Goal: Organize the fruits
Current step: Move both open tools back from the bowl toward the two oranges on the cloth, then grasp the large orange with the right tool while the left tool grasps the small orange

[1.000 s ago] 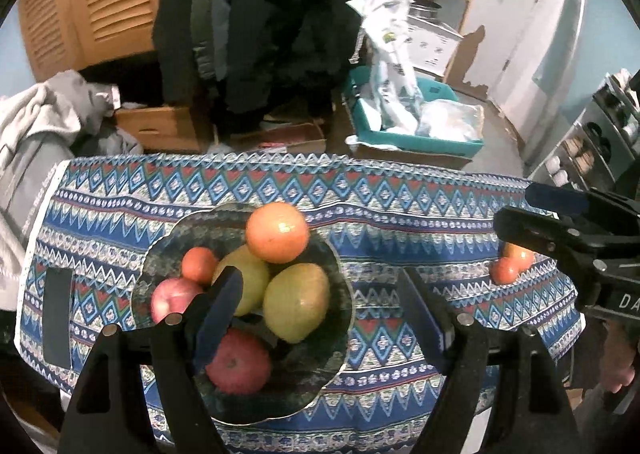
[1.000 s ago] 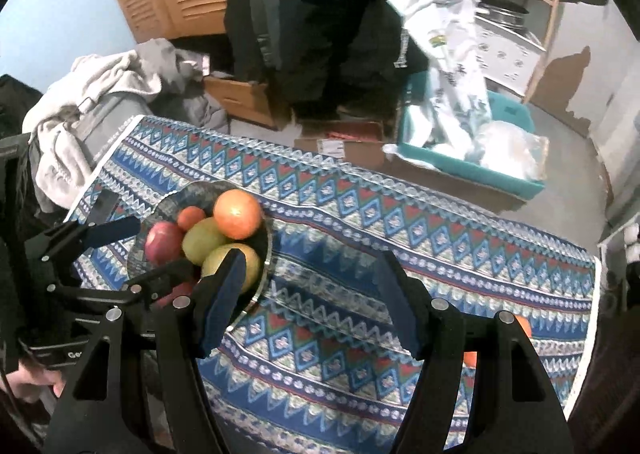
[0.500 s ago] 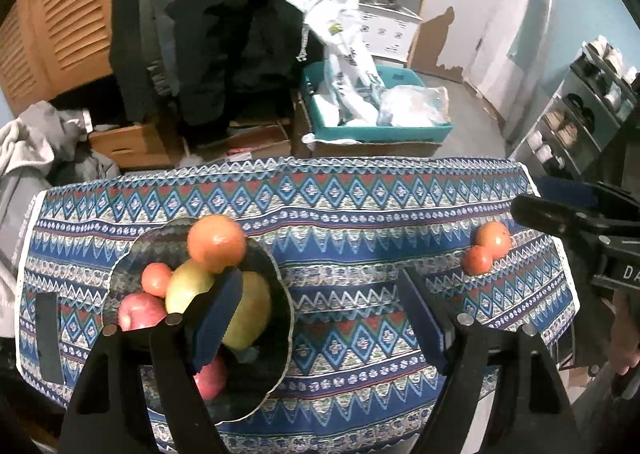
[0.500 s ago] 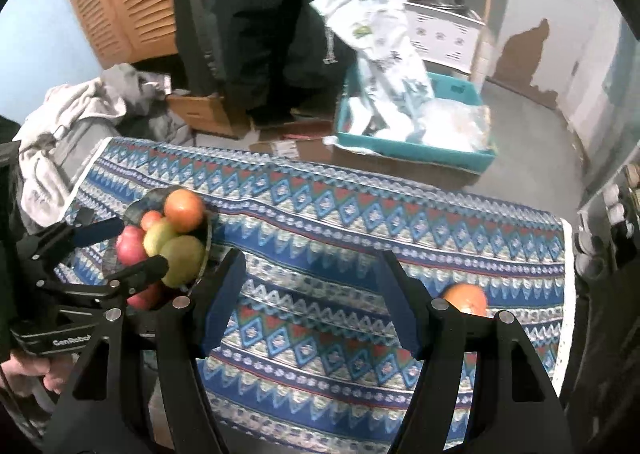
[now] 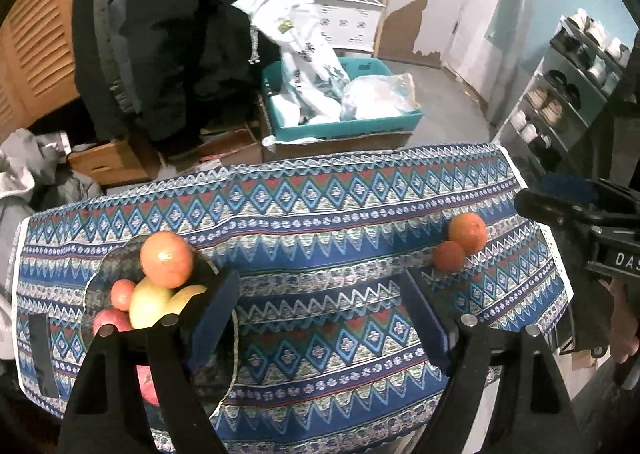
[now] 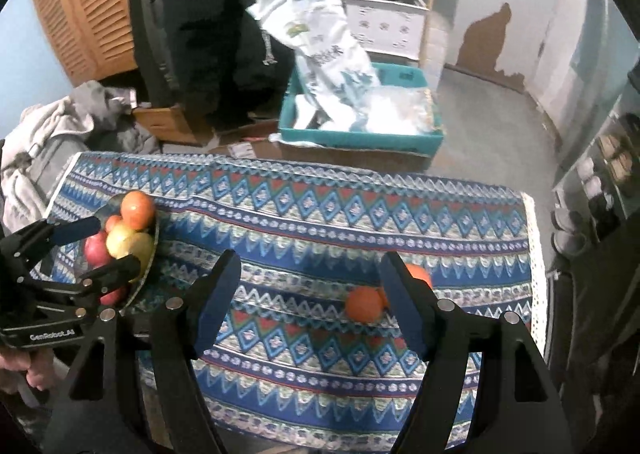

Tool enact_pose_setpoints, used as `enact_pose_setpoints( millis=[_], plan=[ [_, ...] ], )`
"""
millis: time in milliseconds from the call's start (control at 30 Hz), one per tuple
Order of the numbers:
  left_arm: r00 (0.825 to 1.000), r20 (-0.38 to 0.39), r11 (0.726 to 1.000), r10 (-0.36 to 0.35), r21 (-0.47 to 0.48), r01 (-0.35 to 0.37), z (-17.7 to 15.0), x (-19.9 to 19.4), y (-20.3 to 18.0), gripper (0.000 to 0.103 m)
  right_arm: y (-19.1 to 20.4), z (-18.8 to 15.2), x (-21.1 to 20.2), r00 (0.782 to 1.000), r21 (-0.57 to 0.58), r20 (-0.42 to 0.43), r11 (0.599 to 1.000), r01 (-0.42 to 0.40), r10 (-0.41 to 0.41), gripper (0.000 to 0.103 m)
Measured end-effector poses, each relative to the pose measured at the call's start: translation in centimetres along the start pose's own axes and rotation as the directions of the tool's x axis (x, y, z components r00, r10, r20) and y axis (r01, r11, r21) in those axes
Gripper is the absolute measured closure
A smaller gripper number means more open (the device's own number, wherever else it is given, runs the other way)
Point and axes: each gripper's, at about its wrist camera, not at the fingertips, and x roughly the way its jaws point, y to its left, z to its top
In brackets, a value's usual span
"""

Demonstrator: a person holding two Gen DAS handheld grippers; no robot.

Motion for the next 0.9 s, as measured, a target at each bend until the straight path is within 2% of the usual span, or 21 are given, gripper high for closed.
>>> enact_pose_setpoints(
  millis=[200,467,767,900],
  plan=[
    [0.999,-0.038,0.998,-0.001,0.057,0.003,0.7,2.3,-2.4,0.019,-3.0,-0.7,0.6,0.999,0.045,-0.033,0.998,0.033,-0.032,0.030],
    [0.995,-0.095,0.996,-0.006,0.085,0.014,1.5,5.6,-4.3,0.019,-6.3,-1.5,3.1,0.992,0.086,-0.104,0.993,0.083,-0.074,0.030],
    [0.985,-0.170,0.997,-0.021,0.068,0.033,2.4,10.7,-5.4,0.019,-9.1,-1.9,7.3,0.976,0.124,-0.198,0.986,0.115,-0.089,0.030],
    [0.980,-0.187,0.997,-0.064,0.033,0.071,2.8,12.6,-5.4,0.019,-10.1,-2.1,9.4,0.967,0.129,-0.236,0.983,0.133,-0.100,0.030]
  ],
)
